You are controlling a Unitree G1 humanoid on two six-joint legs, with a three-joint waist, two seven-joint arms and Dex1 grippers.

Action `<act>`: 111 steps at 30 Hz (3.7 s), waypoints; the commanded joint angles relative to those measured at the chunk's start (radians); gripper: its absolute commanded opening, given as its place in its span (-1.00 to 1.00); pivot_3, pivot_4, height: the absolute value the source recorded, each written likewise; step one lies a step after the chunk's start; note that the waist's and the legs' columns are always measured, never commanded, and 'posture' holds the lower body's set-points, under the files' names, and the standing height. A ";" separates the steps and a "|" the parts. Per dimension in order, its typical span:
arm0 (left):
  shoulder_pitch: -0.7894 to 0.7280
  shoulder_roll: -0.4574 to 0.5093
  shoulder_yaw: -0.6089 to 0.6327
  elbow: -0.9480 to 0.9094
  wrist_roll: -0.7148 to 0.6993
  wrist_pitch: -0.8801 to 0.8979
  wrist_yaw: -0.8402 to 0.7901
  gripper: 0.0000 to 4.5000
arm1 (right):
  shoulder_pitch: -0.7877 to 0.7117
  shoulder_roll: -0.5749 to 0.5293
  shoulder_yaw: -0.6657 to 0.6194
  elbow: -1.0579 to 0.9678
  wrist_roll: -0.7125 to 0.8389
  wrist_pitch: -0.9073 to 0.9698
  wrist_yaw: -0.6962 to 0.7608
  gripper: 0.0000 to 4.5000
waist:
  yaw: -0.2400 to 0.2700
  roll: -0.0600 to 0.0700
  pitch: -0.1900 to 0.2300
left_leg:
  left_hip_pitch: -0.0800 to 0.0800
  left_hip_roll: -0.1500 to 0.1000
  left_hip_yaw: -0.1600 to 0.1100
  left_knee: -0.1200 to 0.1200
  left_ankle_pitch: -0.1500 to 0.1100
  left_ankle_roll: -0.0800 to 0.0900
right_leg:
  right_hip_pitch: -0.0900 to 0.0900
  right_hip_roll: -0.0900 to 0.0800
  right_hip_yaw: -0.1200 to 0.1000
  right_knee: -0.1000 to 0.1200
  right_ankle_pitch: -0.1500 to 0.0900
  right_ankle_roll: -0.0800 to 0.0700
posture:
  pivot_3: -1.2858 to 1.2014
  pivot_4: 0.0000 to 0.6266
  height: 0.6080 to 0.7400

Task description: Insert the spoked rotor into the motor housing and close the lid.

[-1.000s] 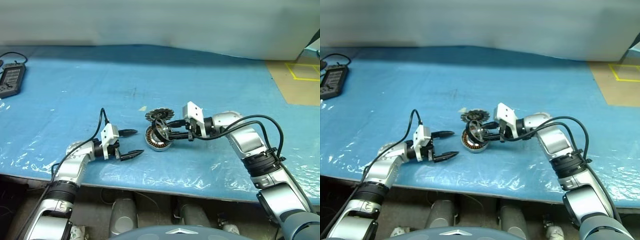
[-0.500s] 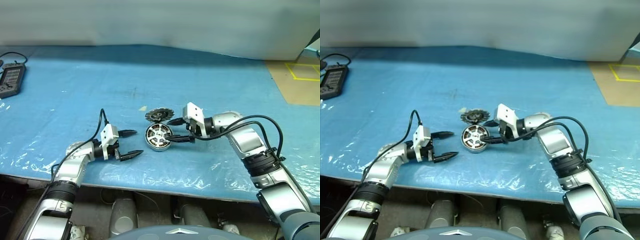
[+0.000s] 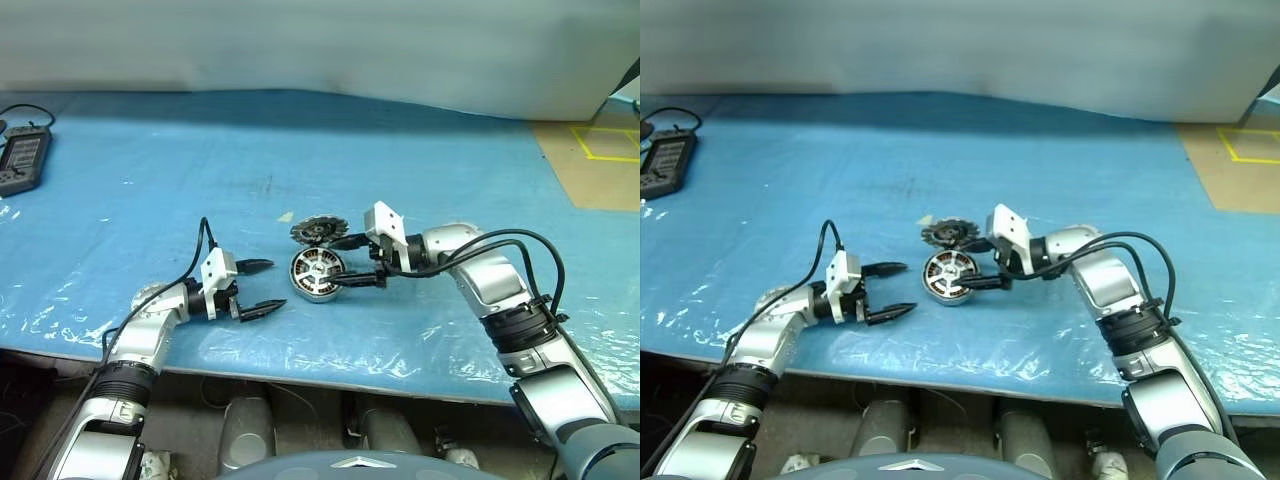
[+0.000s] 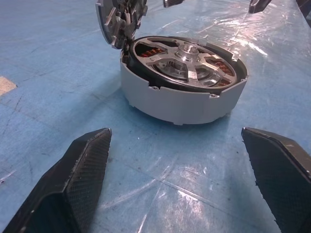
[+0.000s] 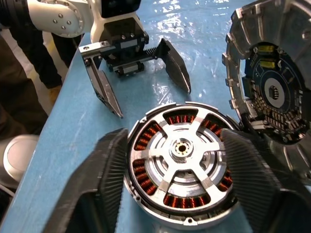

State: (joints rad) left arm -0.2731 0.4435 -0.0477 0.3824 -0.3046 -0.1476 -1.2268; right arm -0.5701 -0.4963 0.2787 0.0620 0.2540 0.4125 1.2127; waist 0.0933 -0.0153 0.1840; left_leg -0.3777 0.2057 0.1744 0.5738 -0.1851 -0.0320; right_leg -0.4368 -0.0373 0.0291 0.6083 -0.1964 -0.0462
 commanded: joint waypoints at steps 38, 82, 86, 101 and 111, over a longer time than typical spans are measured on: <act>-0.011 0.010 0.012 -0.001 -0.003 -0.021 0.012 1.00 | 0.042 0.001 -0.131 -0.135 0.138 0.101 -0.028 -0.99 | 0.005 0.000 0.000 | 0.000 0.000 0.000 0.000 0.000 0.000 | 0.001 0.000 0.000 0.000 0.000 0.000 | 0.03 -0.52 1.00; -0.002 0.024 0.047 -0.040 -0.041 0.029 0.022 1.00 | 0.060 0.152 0.020 0.117 -0.021 0.057 -0.083 -0.99 | -0.023 0.000 0.000 | 0.001 0.001 0.000 0.001 0.000 -0.001 | 0.000 -0.001 -0.002 0.002 -0.001 -0.001 | 0.03 -0.52 1.00; 0.009 0.021 0.044 -0.049 -0.039 0.031 0.025 1.00 | 0.072 0.137 0.039 0.164 -0.066 -0.010 -0.107 -0.99 | -0.023 0.000 -0.001 | 0.005 0.000 0.000 0.000 0.000 0.000 | 0.004 -0.001 -0.002 0.002 -0.001 -0.001 | 0.03 -0.52 1.00; 0.008 0.006 0.037 -0.051 -0.023 0.022 0.038 1.00 | 0.048 0.168 -0.070 0.061 0.049 -0.066 -0.125 -0.46 | -0.023 0.000 -0.001 | 0.005 0.000 0.001 -0.004 0.000 0.000 | 0.004 -0.002 -0.002 -0.001 -0.003 0.000 | 0.03 -0.52 1.00; 0.012 0.003 0.033 -0.055 -0.020 0.020 0.046 1.00 | 0.052 0.179 -0.037 0.086 0.006 -0.092 -0.138 0.98 | -0.023 0.000 -0.001 | 0.004 0.000 0.001 -0.004 0.000 0.000 | 0.002 -0.002 -0.002 0.000 -0.003 0.000 | 0.03 -0.52 1.00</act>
State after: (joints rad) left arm -0.2608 0.4462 -0.0122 0.3577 -0.3252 -0.1132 -1.1844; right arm -0.5089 -0.3186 0.2379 0.1632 0.2627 0.3426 1.0739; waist 0.0699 -0.0151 0.1831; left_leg -0.3741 0.2054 0.1750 0.5699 -0.1851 -0.0323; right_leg -0.4343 -0.0397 0.0270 0.6078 -0.1997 -0.0462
